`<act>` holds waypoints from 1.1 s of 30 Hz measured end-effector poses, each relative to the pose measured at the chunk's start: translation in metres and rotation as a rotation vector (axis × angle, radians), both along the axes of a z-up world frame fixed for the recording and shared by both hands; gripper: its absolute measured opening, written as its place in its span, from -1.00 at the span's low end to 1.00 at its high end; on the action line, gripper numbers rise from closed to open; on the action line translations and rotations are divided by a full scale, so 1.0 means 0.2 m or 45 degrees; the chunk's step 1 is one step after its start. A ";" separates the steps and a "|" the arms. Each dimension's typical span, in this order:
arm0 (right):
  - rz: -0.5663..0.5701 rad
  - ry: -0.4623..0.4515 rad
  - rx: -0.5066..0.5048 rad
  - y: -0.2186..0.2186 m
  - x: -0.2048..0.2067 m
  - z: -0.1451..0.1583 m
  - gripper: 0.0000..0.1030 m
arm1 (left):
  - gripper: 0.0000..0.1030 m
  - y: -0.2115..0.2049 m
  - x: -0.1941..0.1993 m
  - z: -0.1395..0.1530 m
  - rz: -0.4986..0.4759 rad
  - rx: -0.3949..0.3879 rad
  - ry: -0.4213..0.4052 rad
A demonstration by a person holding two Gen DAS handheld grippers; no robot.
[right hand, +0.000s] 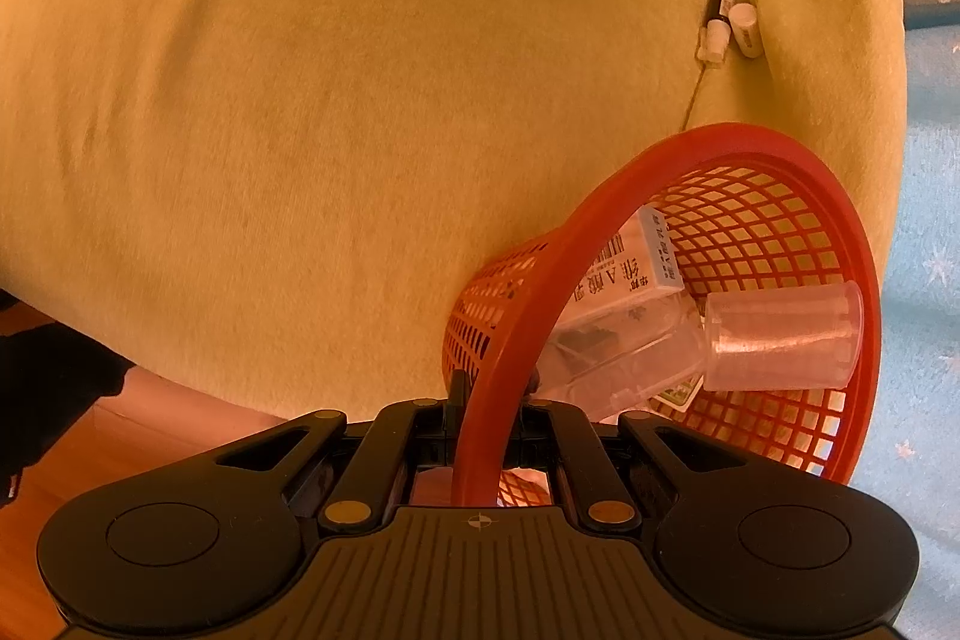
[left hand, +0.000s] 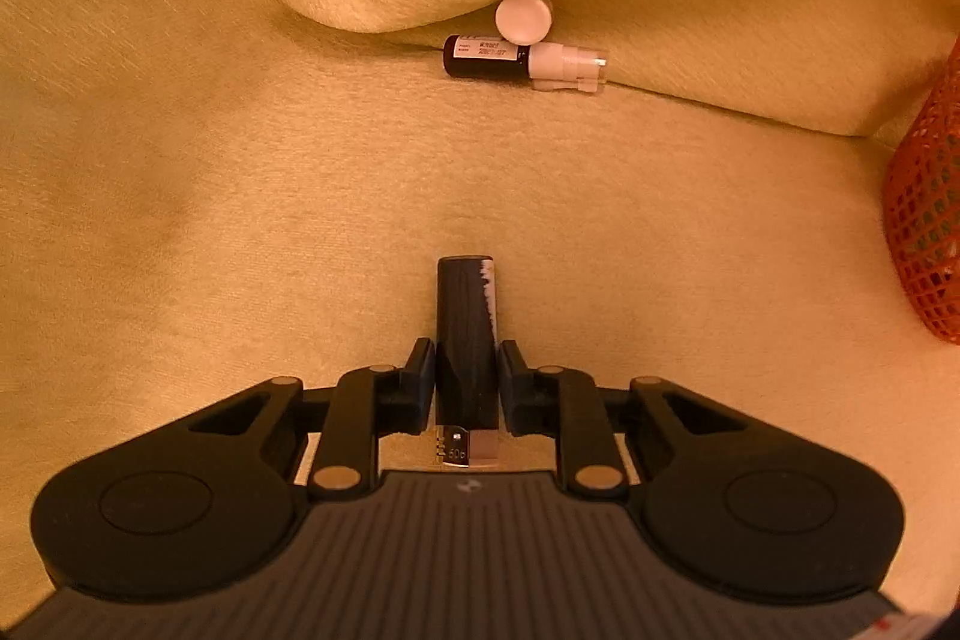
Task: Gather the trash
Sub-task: 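Carry the black stick into the wastebasket and release it while the right tool holds the basket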
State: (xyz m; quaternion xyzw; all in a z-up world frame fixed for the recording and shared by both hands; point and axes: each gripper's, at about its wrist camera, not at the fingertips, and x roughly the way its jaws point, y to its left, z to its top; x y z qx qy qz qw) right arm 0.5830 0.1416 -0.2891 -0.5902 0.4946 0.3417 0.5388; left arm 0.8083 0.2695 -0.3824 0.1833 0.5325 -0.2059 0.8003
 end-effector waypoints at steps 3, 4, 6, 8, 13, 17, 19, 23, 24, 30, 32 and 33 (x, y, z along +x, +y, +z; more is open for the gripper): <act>0.016 -0.003 -0.006 0.00 0.00 -0.01 -0.95 | -0.66 0.01 -0.04 0.08 0.002 -0.027 0.002; 0.020 -0.004 -0.008 0.00 -0.01 -0.01 -0.95 | -0.66 0.01 -0.05 0.11 0.002 -0.037 0.005; 0.032 -0.006 -0.013 0.00 -0.01 -0.01 -0.95 | -0.66 0.02 -0.08 0.18 -0.004 -0.059 0.009; 0.040 -0.008 -0.016 0.00 -0.01 -0.01 -0.95 | -0.66 0.01 -0.11 0.26 -0.029 -0.082 0.006; 0.075 -0.021 -0.027 0.00 -0.04 -0.03 -0.95 | -0.66 -0.05 -0.18 0.50 -0.105 -0.159 -0.003; 0.104 -0.032 -0.036 0.00 -0.06 -0.04 -0.95 | -0.66 -0.12 -0.23 0.69 -0.198 -0.224 -0.016; 0.107 -0.037 -0.037 -0.01 -0.07 -0.05 -0.95 | -0.66 -0.17 -0.24 0.79 -0.258 -0.252 -0.018; 0.113 -0.049 -0.040 -0.01 -0.09 -0.05 -0.95 | -0.66 -0.30 -0.28 0.95 -0.384 -0.299 -0.018; 0.116 -0.051 -0.042 -0.01 -0.09 -0.05 -0.95 | -0.66 -0.33 -0.29 0.97 -0.416 -0.314 -0.013; 0.135 -0.063 -0.047 -0.01 -0.11 -0.06 -0.96 | -0.66 -0.56 -0.35 1.08 -0.610 -0.375 -0.015; 0.130 -0.066 -0.044 -0.01 -0.11 -0.06 -0.96 | -0.66 -0.64 -0.37 1.10 -0.662 -0.381 -0.010; 0.126 -0.067 -0.042 -0.01 -0.11 -0.06 -0.96 | -0.66 -0.68 -0.38 1.11 -0.687 -0.386 -0.004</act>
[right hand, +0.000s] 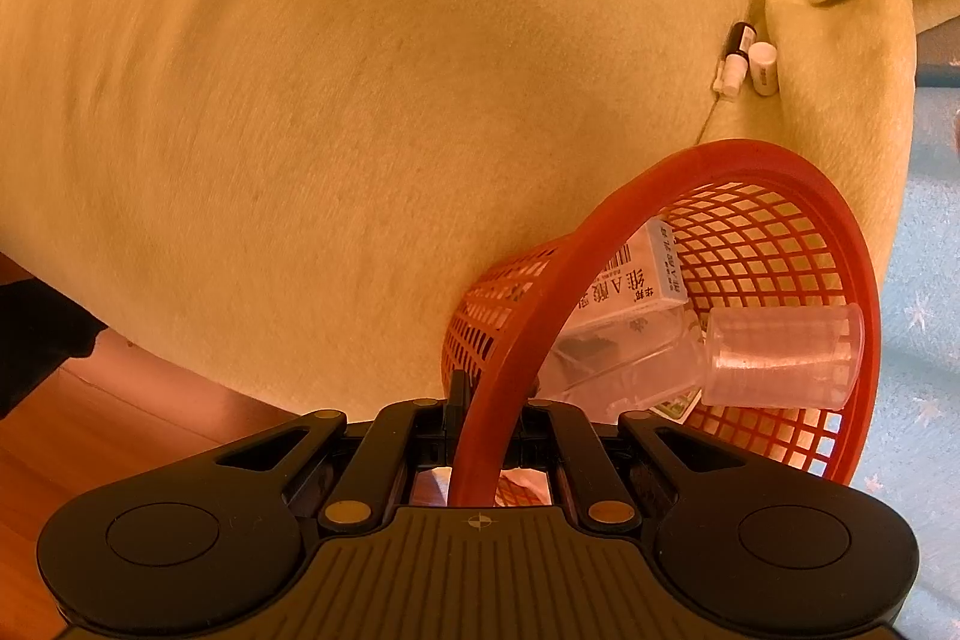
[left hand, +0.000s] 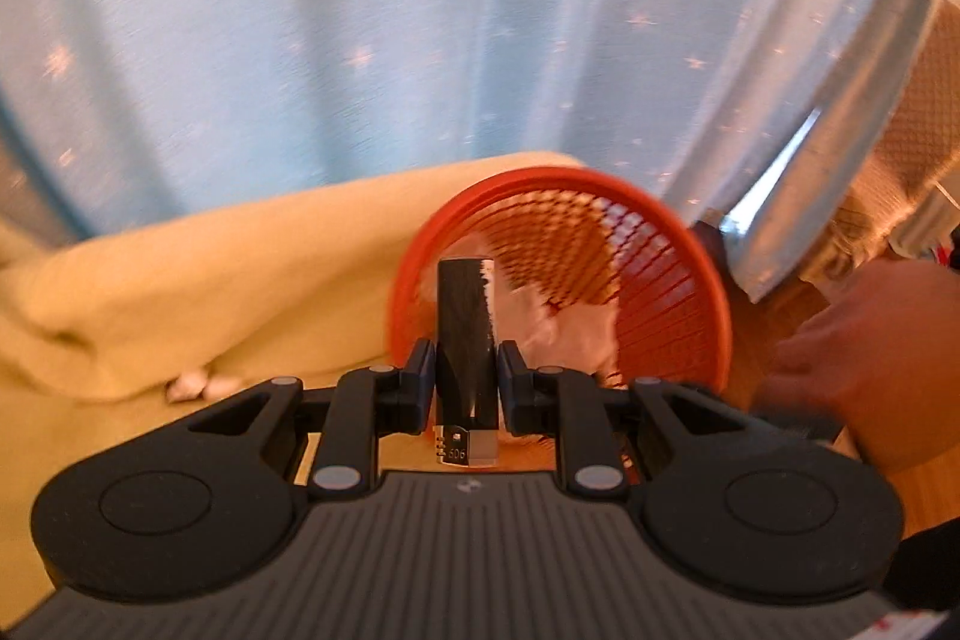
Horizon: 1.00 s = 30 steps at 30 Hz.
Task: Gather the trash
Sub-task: 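Carry the black stick into the wastebasket and release it while the right tool holds the basket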
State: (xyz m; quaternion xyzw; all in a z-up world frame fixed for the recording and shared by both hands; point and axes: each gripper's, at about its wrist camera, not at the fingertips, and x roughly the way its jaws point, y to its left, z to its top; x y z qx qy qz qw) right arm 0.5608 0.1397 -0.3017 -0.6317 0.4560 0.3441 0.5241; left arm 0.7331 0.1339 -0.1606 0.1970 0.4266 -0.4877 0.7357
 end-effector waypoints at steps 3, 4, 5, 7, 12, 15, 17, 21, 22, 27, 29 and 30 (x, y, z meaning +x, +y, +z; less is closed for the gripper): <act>-0.006 -0.002 0.006 0.00 0.00 0.00 -0.96 | -0.65 -0.12 -0.02 0.00 -0.055 -0.013 0.009; -0.007 -0.002 0.008 0.00 0.00 0.00 -0.96 | -0.65 -0.15 -0.03 0.01 -0.067 -0.018 0.011; -0.009 -0.003 0.010 -0.01 0.00 0.00 -0.96 | -0.58 -0.18 -0.03 0.01 -0.072 -0.027 0.008; -0.017 -0.002 0.015 -0.01 0.00 0.00 -0.96 | -0.36 -0.22 -0.04 0.02 -0.081 -0.043 0.016; -0.028 -0.003 0.025 -0.02 0.00 0.01 -0.96 | -0.36 -0.19 0.00 0.03 -0.019 -0.052 0.008; -0.028 -0.004 0.029 -0.03 0.00 0.01 -0.96 | -0.36 -0.10 0.03 0.02 0.040 -0.027 0.004; -0.025 -0.003 0.028 -0.03 0.00 0.01 -0.96 | -0.36 -0.03 0.05 0.01 0.094 -0.003 -0.002; -0.017 -0.001 0.026 -0.03 0.00 0.01 -0.95 | -0.36 0.14 0.10 -0.03 0.207 0.045 0.003; -0.016 -0.001 0.025 -0.03 0.01 0.01 -0.95 | -0.36 0.18 0.11 -0.05 0.238 0.060 0.004; -0.006 0.001 0.018 -0.03 0.01 0.00 -0.95 | -0.36 0.37 0.16 -0.11 0.379 0.110 0.010; -0.001 0.002 0.015 -0.03 0.01 0.00 -0.95 | -0.36 0.43 0.18 -0.13 0.427 0.122 0.015; 0.001 0.002 0.012 -0.03 0.01 0.00 -0.95 | -0.36 0.46 0.19 -0.14 0.447 0.126 0.015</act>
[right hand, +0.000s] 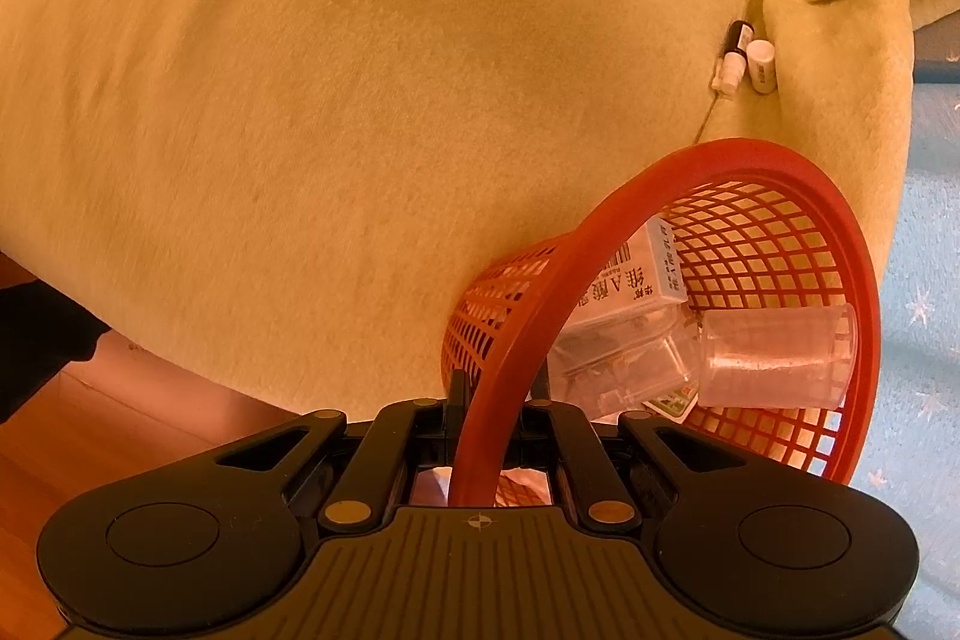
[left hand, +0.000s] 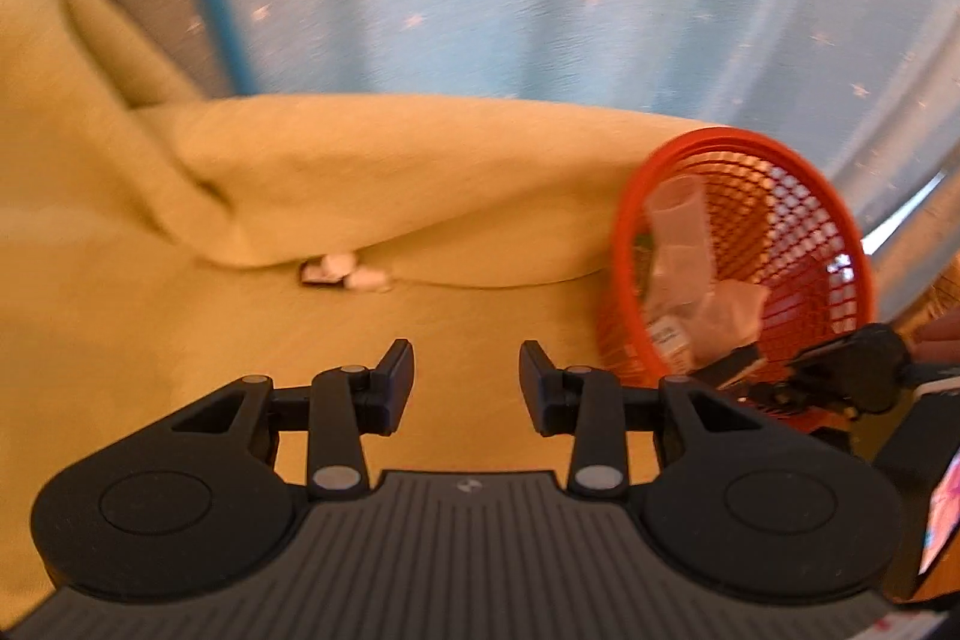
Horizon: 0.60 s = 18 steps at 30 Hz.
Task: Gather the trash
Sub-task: 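Carry the black stick into the wastebasket and release it while the right tool holds the basket, then move the open left tool back to the small white bottle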
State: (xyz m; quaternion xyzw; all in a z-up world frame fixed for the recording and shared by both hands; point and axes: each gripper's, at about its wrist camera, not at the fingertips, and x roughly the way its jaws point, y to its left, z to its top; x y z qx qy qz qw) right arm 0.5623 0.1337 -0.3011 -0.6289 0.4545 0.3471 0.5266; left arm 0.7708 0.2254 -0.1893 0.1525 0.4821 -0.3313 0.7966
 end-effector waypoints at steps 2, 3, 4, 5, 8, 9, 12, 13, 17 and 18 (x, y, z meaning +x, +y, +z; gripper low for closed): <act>0.002 0.001 -0.003 0.00 0.00 0.00 -0.95 | -0.36 0.04 0.01 -0.02 0.032 0.012 -0.001; 0.001 0.002 -0.004 0.00 0.00 0.00 -0.95 | -0.36 0.06 0.02 -0.03 0.046 0.019 -0.003; 0.002 0.003 -0.006 0.00 0.01 0.00 -0.95 | -0.36 0.08 0.02 -0.04 0.061 0.025 -0.005; 0.003 0.004 -0.008 0.00 0.01 0.00 -0.95 | -0.36 0.09 0.03 -0.05 0.076 0.029 -0.006; 0.006 0.007 -0.013 0.00 0.00 0.00 -0.95 | -0.28 0.14 0.05 -0.07 0.120 0.030 -0.010; 0.007 0.009 -0.015 0.00 0.01 0.00 -0.95 | -0.22 0.15 0.05 -0.08 0.129 0.030 -0.012; 0.008 0.012 -0.019 0.00 0.01 0.00 -0.95 | -0.16 0.17 0.07 -0.11 0.144 0.037 -0.015; 0.007 0.013 -0.021 0.00 0.01 0.01 -0.95 | -0.11 0.17 0.08 -0.12 0.148 0.037 -0.016; 0.010 0.016 -0.026 0.00 0.02 0.01 -0.95 | -0.06 0.18 0.10 -0.15 0.155 0.043 -0.026; 0.011 0.018 -0.028 0.00 0.02 0.01 -0.95 | -0.02 0.18 0.11 -0.16 0.157 0.044 -0.028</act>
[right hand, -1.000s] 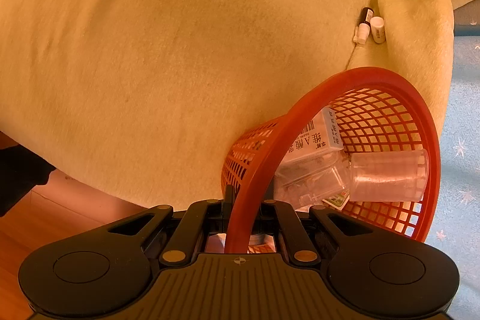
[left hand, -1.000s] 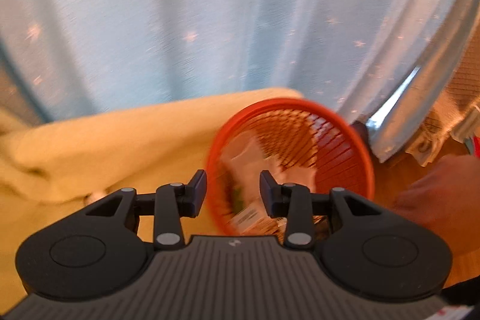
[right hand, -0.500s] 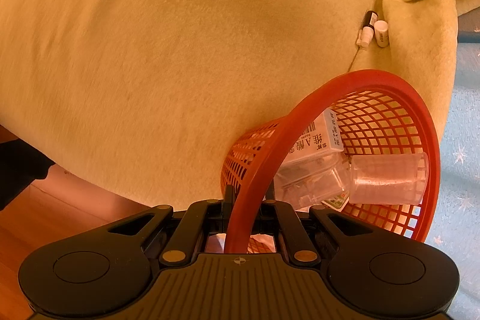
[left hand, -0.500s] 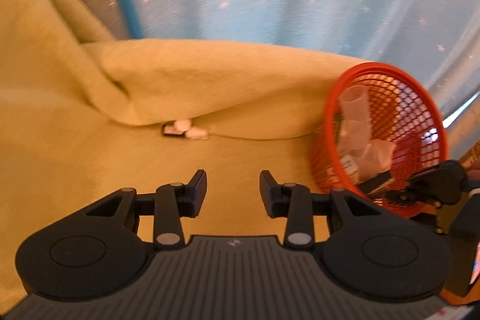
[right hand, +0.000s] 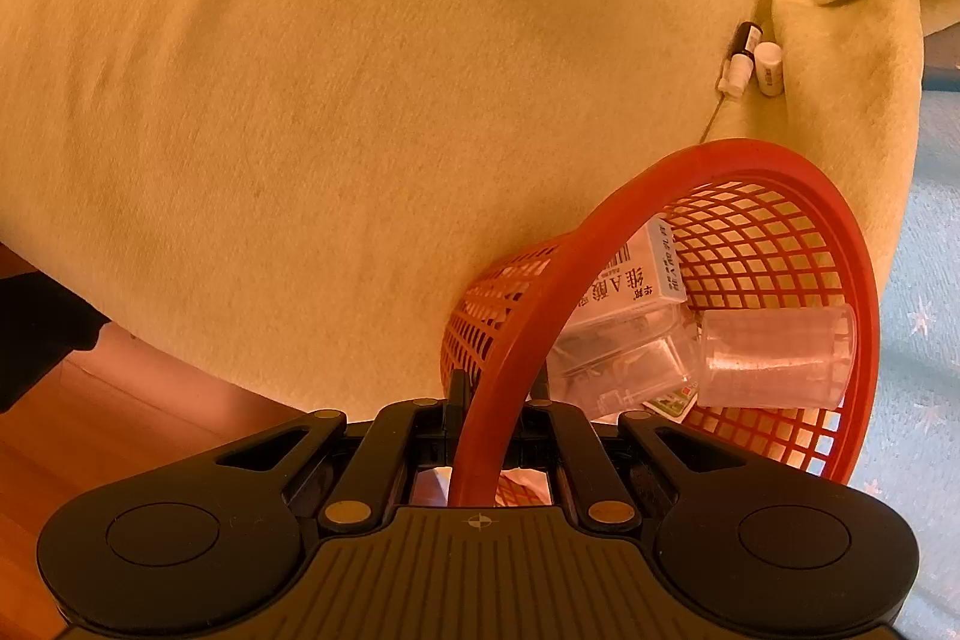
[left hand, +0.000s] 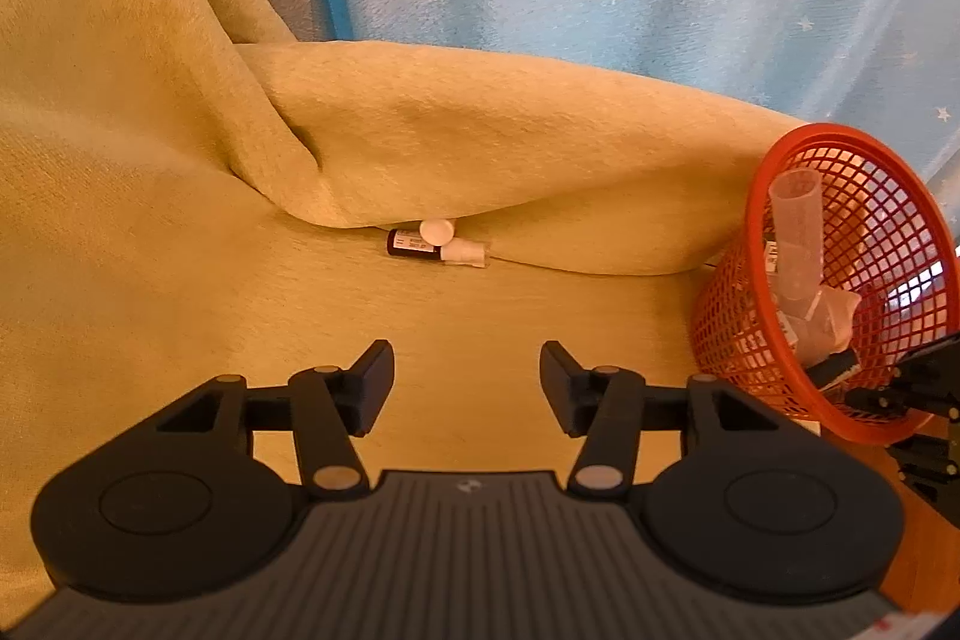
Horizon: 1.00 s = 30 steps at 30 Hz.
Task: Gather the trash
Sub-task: 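Move the open left tool back to the small white bottle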
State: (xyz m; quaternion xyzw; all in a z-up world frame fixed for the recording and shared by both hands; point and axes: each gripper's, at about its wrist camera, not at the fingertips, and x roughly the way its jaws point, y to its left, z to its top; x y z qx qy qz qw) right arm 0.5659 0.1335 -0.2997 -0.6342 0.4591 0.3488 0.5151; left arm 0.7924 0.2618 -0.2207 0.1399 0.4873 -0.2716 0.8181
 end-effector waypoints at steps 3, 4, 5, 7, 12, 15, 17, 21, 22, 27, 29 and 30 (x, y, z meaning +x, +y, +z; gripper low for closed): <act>0.002 0.004 -0.005 0.00 0.00 0.00 -0.95 | 0.05 0.01 0.03 -0.03 0.011 0.004 -0.002; 0.003 0.006 -0.007 0.00 0.01 0.00 -0.95 | 0.07 0.01 0.03 -0.04 0.019 0.007 -0.002; 0.005 0.006 -0.009 0.01 0.01 0.00 -0.95 | 0.07 0.01 0.05 -0.05 0.025 0.010 -0.001; 0.004 0.009 -0.013 0.01 0.01 0.00 -0.95 | 0.11 0.02 0.06 -0.07 0.032 0.008 -0.002; 0.007 0.013 -0.018 0.02 0.01 0.00 -0.95 | 0.21 0.01 0.10 -0.11 0.023 0.027 -0.016; 0.010 0.017 -0.020 0.02 0.01 0.00 -0.95 | 0.26 0.01 0.12 -0.14 0.014 0.035 -0.015; 0.014 0.018 -0.021 0.02 0.01 0.00 -0.95 | 0.28 0.00 0.13 -0.16 0.009 0.043 -0.014; 0.015 0.019 -0.023 0.02 0.01 0.00 -0.95 | 0.37 -0.01 0.15 -0.19 -0.013 0.053 -0.016; 0.015 0.021 -0.023 0.02 0.01 0.00 -0.95 | 0.43 -0.02 0.16 -0.20 -0.019 0.058 -0.016; 0.017 0.027 -0.029 0.03 0.02 0.00 -0.95 | 0.54 -0.03 0.19 -0.24 -0.043 0.073 -0.012; 0.017 0.029 -0.031 0.03 0.02 0.00 -0.95 | 0.62 -0.04 0.21 -0.26 -0.049 0.079 -0.011; 0.016 0.032 -0.030 0.03 0.02 0.01 -0.95 | 0.62 -0.05 0.21 -0.26 -0.053 0.080 -0.012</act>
